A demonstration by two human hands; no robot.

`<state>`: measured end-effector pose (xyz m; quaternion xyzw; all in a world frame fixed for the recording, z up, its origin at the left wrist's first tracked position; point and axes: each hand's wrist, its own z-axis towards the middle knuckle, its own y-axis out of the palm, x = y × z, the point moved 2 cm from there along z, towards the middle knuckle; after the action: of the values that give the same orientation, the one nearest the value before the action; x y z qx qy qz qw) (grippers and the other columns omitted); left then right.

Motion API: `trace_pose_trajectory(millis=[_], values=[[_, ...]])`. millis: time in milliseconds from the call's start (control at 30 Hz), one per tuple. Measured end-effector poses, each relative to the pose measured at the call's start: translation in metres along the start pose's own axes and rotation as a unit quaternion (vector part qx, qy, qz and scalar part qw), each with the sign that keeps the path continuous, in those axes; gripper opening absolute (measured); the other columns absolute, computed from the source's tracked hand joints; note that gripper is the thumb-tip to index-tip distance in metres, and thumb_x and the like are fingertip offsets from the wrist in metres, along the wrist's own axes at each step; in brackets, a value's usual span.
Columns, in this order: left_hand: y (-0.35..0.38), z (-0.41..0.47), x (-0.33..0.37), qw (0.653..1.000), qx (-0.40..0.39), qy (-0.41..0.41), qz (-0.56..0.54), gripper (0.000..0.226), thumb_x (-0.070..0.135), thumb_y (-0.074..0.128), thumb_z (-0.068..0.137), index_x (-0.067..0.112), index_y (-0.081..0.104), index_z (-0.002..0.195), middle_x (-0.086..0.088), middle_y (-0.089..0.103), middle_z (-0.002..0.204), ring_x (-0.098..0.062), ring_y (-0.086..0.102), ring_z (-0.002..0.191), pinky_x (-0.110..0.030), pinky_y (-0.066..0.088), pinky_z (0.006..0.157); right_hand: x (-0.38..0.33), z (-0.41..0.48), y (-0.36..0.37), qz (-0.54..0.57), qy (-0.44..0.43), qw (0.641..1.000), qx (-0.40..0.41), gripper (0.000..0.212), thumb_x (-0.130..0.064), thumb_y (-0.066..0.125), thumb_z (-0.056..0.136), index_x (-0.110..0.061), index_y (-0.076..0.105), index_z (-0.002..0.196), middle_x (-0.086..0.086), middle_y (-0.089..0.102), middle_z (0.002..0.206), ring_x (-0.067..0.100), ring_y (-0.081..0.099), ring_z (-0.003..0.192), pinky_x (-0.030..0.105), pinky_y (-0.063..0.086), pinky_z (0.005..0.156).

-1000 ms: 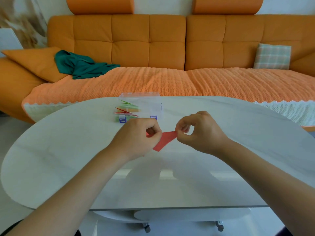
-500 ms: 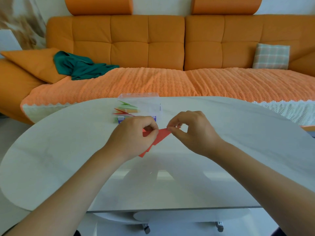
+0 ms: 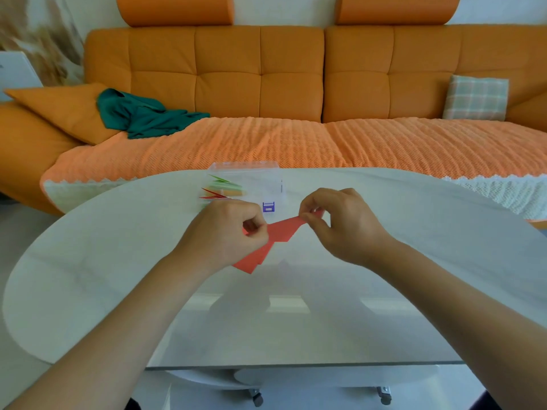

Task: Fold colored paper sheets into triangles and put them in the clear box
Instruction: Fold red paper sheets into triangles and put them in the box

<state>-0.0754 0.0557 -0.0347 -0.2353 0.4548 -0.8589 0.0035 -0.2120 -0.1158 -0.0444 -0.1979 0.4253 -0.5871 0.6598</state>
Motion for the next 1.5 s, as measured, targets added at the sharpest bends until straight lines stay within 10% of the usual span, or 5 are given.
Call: trace_pose_trajectory(millis=[567,733,967,1167,1500], values=[[0.003,-0.005,0.006,0.985,-0.087,-0.071,-0.134,0.01,0.025,0.068,0.093,0.027,0.076,0.098,0.019,0.072,0.094,0.01,0.061,0.09,-0.006,0.041,0.075,-0.002,0.002,-0.006,0.147,0.088,0.972,-0.16,0.015,-0.016,0.064,0.096,-0.028,0.073,0.092,-0.016,0.071,0.092,0.005,0.063,0.091,0.013,0.046,0.081],[0.024,-0.005,0.009,0.969,-0.16,-0.129,-0.139,0.027,0.03,0.067,0.094,0.032,0.068,0.067,0.031,0.06,0.062,0.018,0.054,0.066,-0.008,0.034,0.059,-0.007,0.002,-0.003,0.164,0.084,0.971,-0.151,0.015,-0.016,0.063,0.096,-0.027,0.072,0.096,-0.015,0.07,0.094,0.003,0.062,0.089,0.017,0.047,0.082],[0.029,-0.003,0.001,0.913,-0.068,-0.284,-0.286,0.01,0.02,0.065,0.094,0.019,0.073,0.089,0.002,0.071,0.074,-0.011,0.062,0.059,-0.029,0.052,0.061,-0.008,-0.005,-0.003,0.103,0.023,0.993,-0.06,0.057,0.009,0.045,0.074,-0.026,0.057,0.118,-0.013,0.054,0.115,0.008,0.055,0.102,0.018,0.042,0.084],[0.036,-0.004,-0.003,0.837,-0.065,-0.352,-0.414,0.012,0.017,0.06,0.098,0.009,0.069,0.1,-0.019,0.074,0.093,-0.028,0.069,0.08,-0.036,0.057,0.073,-0.009,-0.01,0.007,0.015,-0.03,0.996,-0.08,0.032,-0.02,0.069,0.077,-0.033,0.06,0.106,-0.007,0.054,0.128,0.009,0.054,0.11,0.043,0.044,0.092],[0.039,-0.002,0.004,0.832,-0.091,-0.318,-0.446,0.024,0.023,0.073,0.089,0.007,0.069,0.107,-0.003,0.077,0.097,-0.018,0.073,0.086,-0.03,0.052,0.074,-0.007,-0.004,0.005,0.259,0.229,0.936,-0.064,0.012,-0.032,0.074,0.088,-0.02,0.075,0.085,-0.006,0.074,0.081,0.003,0.064,0.073,0.016,0.049,0.069]])
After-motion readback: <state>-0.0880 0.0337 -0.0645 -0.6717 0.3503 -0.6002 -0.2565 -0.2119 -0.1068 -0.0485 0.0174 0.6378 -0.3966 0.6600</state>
